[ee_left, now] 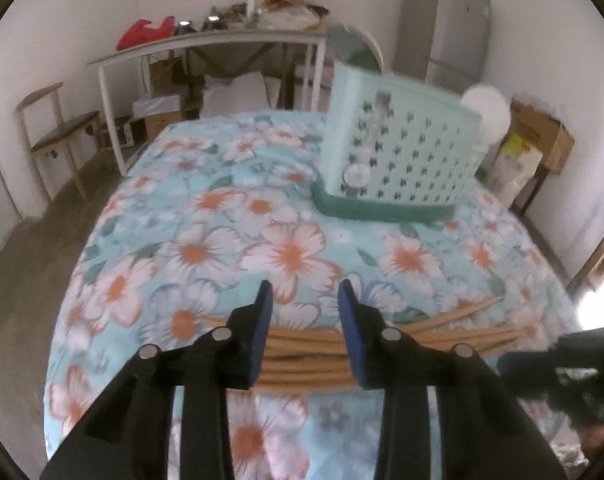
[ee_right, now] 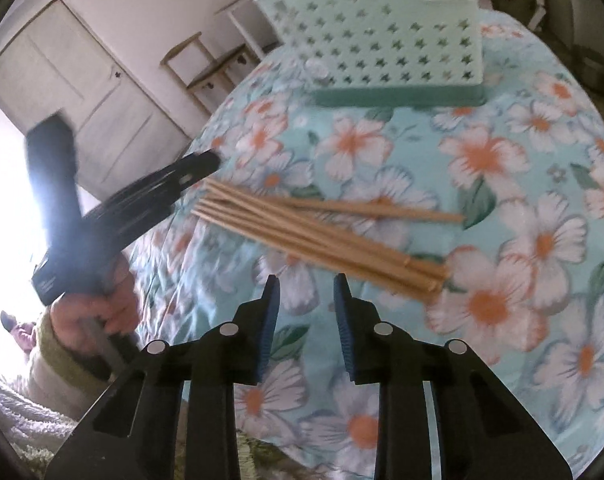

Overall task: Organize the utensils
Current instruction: 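Move both open grippers down over the wooden chopsticks on the cloth, then close the left gripper on the wooden chopsticks and lift them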

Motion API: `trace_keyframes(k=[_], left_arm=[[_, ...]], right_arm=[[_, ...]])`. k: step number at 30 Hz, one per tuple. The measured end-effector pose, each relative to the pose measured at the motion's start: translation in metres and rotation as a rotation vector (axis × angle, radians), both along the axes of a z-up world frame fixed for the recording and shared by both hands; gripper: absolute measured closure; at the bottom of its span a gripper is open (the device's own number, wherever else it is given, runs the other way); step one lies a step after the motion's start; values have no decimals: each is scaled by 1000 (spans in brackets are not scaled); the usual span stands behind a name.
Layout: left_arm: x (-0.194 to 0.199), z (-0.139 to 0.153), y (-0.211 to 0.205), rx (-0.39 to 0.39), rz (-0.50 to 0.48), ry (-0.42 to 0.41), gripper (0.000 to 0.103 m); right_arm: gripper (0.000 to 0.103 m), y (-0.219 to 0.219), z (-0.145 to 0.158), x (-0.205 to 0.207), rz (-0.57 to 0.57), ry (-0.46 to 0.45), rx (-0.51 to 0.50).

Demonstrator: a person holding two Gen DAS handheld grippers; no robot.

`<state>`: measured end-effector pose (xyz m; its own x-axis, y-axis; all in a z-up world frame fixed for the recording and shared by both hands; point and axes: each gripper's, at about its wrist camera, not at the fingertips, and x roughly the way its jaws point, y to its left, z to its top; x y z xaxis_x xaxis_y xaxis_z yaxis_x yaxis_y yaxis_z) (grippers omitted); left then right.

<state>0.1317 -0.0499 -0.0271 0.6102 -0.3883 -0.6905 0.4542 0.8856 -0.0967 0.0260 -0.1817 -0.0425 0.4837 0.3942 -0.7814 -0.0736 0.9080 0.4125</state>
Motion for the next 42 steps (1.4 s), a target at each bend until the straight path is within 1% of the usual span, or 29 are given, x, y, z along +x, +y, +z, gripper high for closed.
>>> trace_keyframes(k=[1, 2, 3, 4, 5, 8, 10, 12, 13, 16, 19, 21, 23, 25, 28, 33, 39, 42], left_arm=[[2, -5, -4, 11, -14, 18, 74], [4, -14, -10, 41, -30, 44, 75], [2, -20, -13, 74, -37, 50, 75], [-4, -23, -14, 89, -40, 27, 75], [-11, -24, -13, 92, -51, 27, 75], [-24, -26, -3, 56, -37, 31, 75], [-34, -27, -1, 61, -37, 17, 75], [-46, -28, -4, 95, -30, -25, 75], [-50, -30, -6, 110, -31, -33, 75], [-64, -31, -6, 129, -28, -68, 75], [-66, -29, -2, 108, -28, -30, 75], [-70, -28, 1, 116, -35, -31, 75], [-75, -28, 2, 120, -40, -29, 75], [-81, -28, 3, 115, -38, -23, 75], [-85, -27, 3, 130, -46, -25, 75], [-91, -26, 7, 111, -42, 1, 75], [-92, -21, 12, 79, -52, 21, 74], [-96, -10, 7, 46, -114, -10, 74]], right_arm=[[77, 2, -1, -1, 1, 4, 1], [77, 0, -2, 0, 1, 5, 2], [77, -1, -2, -2, -4, 5, 3], [77, -3, -2, -3, -9, 6, 4], [77, -7, -2, -6, -13, 7, 5], [77, -17, -5, -10, -35, 24, 16], [77, -22, -9, -8, -45, 39, 31], [77, -25, -13, -5, -52, 58, 62], [77, -26, -14, -4, -53, 60, 70], [77, -26, -15, -4, -58, 63, 82], [77, -32, -18, -8, -76, 81, 116], [77, -37, -18, -15, -95, 95, 132], [75, -43, -18, -23, -106, 106, 147], [74, -46, -18, -27, -114, 115, 171], [74, -50, -20, -32, -124, 130, 208], [74, -46, -20, -37, -124, 146, 248], [74, -53, -16, -46, -147, 140, 247], [72, -63, -8, -52, -173, 110, 215]])
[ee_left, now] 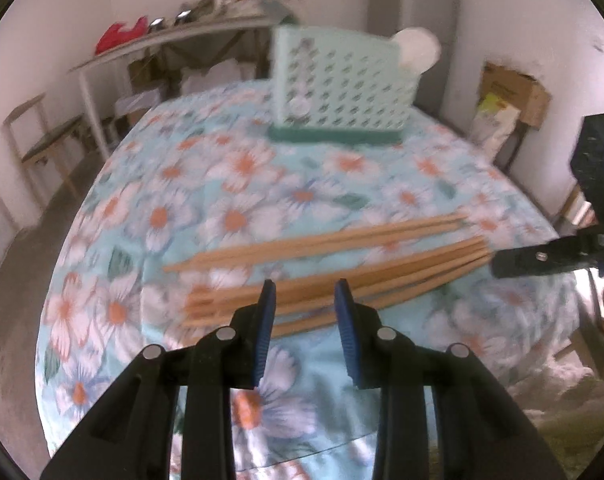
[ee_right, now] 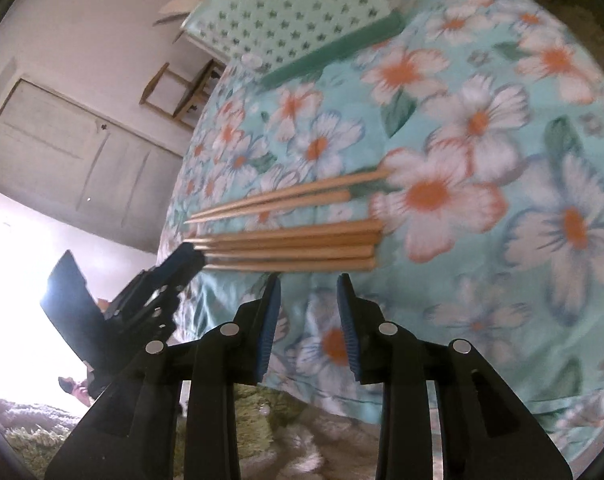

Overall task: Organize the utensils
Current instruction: 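Close the left gripper on the wooden chopsticks and lift them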

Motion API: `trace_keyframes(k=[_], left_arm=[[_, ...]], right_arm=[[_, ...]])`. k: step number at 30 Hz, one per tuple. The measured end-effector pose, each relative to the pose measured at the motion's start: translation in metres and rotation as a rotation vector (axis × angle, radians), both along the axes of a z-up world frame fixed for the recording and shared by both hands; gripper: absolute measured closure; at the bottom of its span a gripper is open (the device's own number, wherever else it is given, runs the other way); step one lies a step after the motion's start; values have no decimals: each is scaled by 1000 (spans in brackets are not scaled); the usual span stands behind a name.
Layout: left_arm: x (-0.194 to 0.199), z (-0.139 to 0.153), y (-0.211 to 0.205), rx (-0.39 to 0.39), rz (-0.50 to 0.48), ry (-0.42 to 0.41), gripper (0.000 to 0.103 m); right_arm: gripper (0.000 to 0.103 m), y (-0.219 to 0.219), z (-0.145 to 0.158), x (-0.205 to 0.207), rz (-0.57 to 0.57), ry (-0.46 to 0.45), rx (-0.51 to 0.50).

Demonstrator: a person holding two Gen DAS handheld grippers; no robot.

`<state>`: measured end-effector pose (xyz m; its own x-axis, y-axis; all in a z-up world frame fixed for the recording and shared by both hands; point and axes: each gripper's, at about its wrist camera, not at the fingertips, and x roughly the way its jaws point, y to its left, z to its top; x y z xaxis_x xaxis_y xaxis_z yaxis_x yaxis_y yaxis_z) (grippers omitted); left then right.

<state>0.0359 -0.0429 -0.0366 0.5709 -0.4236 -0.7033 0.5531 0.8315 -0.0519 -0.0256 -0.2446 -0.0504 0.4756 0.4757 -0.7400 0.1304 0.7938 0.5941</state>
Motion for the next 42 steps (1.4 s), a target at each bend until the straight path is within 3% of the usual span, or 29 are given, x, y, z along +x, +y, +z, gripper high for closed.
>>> trace_keyframes(k=[4, 9, 20, 25, 29, 31, 37, 42], left_arm=[[-10, 6, -30, -16, -199, 14, 73], [-24, -7, -71, 97, -352, -12, 73], [-13, -15, -95, 176, -418, -79, 73], [-18, -16, -100, 238, -469, -144, 87], [-25, -16, -103, 270, -499, -187, 92], [-27, -14, -102, 267, -495, -200, 103], [-26, -8, -98, 245, -487, -194, 103], [-23, -6, -84, 209, -424, -101, 103]], right_arm=[[72, -14, 5, -2, -40, -22, -29], [72, -26, 11, -4, -77, -44, -33], [72, -27, 12, 6, -93, -46, -50], [72, -32, 13, 8, -118, -53, -52], [72, -33, 12, 9, -123, -52, -52], [72, -33, 12, 9, -125, -52, -51], [72, -33, 15, 6, -128, -64, -54], [72, -31, 18, 5, -123, -73, -54]])
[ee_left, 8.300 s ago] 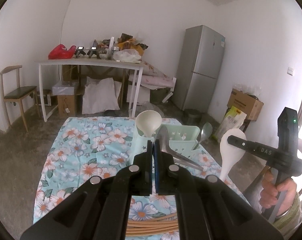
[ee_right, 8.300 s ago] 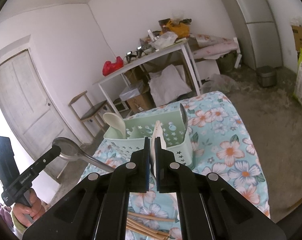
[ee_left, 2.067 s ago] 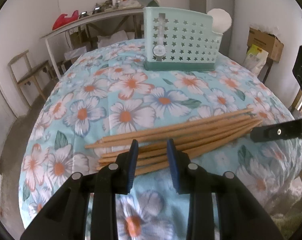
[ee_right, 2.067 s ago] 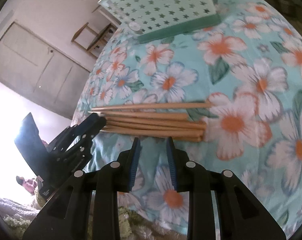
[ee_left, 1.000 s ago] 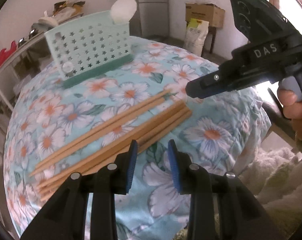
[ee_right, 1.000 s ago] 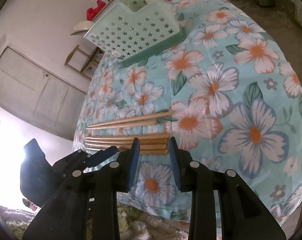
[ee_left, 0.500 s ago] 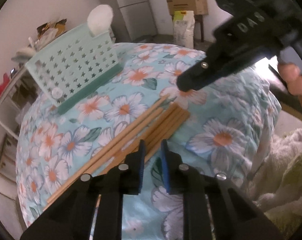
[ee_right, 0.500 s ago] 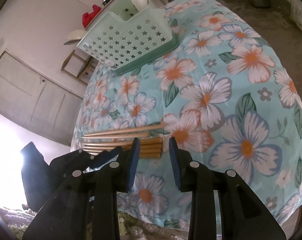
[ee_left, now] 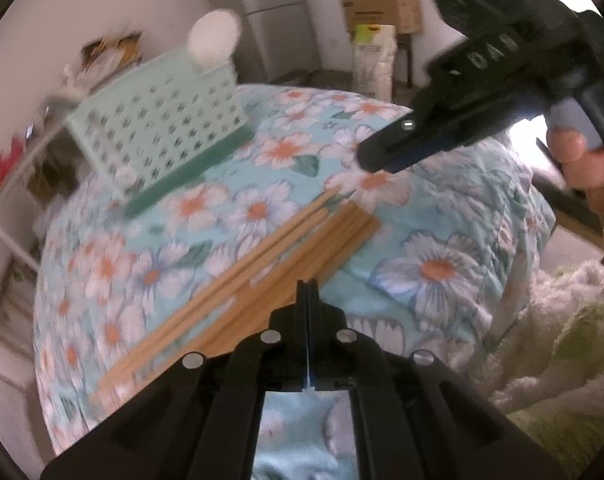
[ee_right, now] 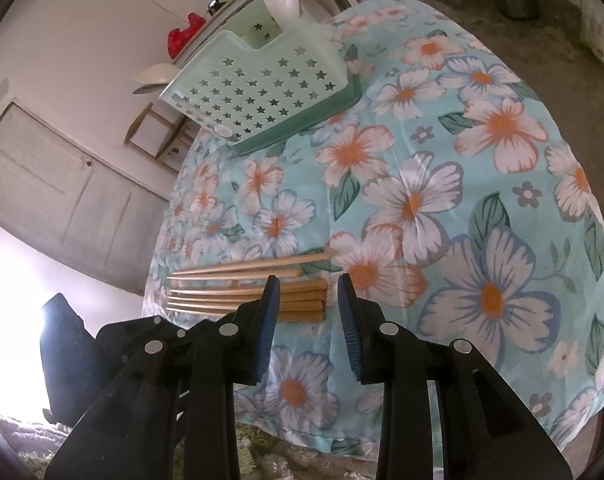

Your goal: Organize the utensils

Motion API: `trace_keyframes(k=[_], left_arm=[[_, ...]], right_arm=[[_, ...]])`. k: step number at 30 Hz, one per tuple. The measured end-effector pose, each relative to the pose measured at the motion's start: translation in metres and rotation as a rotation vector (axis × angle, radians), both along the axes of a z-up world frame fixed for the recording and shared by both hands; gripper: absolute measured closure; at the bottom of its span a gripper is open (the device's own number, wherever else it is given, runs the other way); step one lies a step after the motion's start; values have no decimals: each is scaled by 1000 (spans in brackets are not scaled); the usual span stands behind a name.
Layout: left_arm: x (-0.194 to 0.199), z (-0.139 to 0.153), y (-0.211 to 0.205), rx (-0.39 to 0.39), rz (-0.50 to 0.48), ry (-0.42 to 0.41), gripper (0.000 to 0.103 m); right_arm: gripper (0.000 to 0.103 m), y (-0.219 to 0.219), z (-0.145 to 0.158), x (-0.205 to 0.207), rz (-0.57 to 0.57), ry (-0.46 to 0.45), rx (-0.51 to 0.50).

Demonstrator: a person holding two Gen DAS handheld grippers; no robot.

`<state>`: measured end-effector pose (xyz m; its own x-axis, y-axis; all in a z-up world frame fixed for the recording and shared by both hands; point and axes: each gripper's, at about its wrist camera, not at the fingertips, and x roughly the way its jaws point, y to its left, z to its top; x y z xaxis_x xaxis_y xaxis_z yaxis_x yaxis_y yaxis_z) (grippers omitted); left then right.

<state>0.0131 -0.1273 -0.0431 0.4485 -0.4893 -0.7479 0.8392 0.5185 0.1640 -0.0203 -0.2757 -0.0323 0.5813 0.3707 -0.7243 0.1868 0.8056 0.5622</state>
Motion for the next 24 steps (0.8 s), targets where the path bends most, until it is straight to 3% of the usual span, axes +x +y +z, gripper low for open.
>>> trace_keyframes(k=[4, 6, 10, 12, 17, 24], left_arm=[[18, 6, 41, -124, 194, 185, 102], [31, 5, 71, -216, 332, 306, 96], [51, -13, 135, -450, 609, 577, 86], [57, -26, 155, -553, 691, 679, 86], [63, -51, 177, -797, 795, 893, 85], [66, -66, 190, -981, 866, 1021, 85]], right_arm=[[72, 2, -1, 1, 10, 3, 7], [72, 5, -1, 3, 22, 3, 13], [72, 10, -3, 9, 50, 6, 18], [72, 14, -5, 13, 66, 11, 18], [72, 20, -2, 18, 86, 2, 15], [72, 15, -4, 17, 71, 11, 18]])
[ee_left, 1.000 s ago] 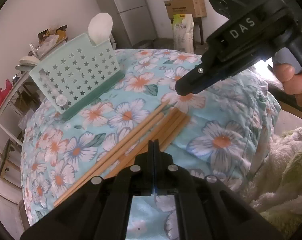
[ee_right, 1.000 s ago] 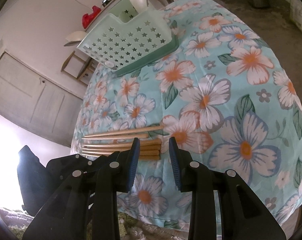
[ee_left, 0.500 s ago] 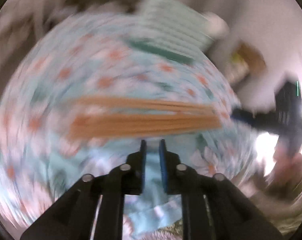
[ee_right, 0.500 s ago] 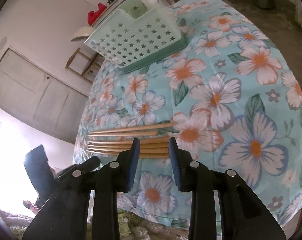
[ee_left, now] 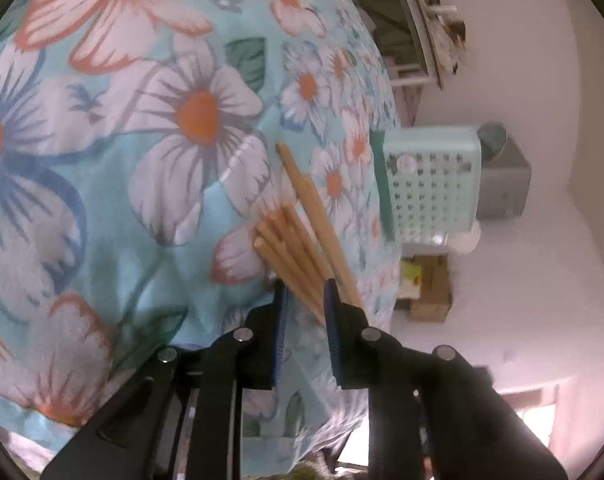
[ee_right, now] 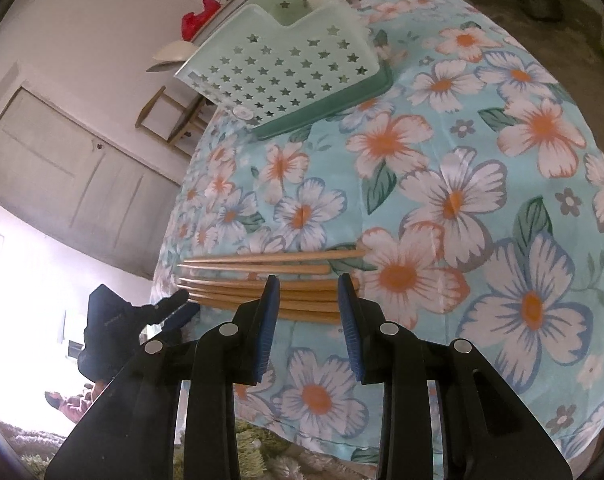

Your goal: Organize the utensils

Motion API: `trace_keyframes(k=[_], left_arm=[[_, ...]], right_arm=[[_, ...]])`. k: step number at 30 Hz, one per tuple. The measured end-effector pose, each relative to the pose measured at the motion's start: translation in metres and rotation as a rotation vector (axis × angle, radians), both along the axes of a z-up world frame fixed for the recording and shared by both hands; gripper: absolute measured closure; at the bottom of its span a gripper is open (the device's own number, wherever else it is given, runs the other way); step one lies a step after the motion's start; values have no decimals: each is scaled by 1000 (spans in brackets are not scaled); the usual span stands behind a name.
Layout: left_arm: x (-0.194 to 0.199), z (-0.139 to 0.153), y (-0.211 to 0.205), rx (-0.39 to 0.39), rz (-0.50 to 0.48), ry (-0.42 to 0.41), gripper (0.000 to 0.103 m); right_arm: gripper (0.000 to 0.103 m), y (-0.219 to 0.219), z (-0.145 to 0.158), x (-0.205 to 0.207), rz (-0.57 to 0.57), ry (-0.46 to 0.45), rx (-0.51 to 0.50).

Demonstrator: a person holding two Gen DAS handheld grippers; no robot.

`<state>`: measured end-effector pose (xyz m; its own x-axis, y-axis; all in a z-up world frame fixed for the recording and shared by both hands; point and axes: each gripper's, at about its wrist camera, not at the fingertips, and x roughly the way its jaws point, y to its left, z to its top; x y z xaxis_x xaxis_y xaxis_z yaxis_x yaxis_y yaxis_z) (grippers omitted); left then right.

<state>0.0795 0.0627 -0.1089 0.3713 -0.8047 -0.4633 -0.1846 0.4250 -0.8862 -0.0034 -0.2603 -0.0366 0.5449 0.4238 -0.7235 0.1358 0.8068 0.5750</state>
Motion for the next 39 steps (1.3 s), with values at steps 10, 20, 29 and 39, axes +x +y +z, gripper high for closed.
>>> trace_keyframes(k=[10, 20, 29, 39], left_arm=[[4, 2, -1, 9, 29, -7, 92], [4, 11, 52, 70, 161, 13, 92], [3, 4, 64, 1, 184, 97, 89], [6, -1, 63, -23, 233, 141, 89]], right_arm=[[72, 0, 0, -1, 6, -1, -4], [72, 1, 1, 1, 8, -2, -9], [72, 4, 2, 4, 19, -4, -7], [72, 6, 3, 6, 30, -8, -14]])
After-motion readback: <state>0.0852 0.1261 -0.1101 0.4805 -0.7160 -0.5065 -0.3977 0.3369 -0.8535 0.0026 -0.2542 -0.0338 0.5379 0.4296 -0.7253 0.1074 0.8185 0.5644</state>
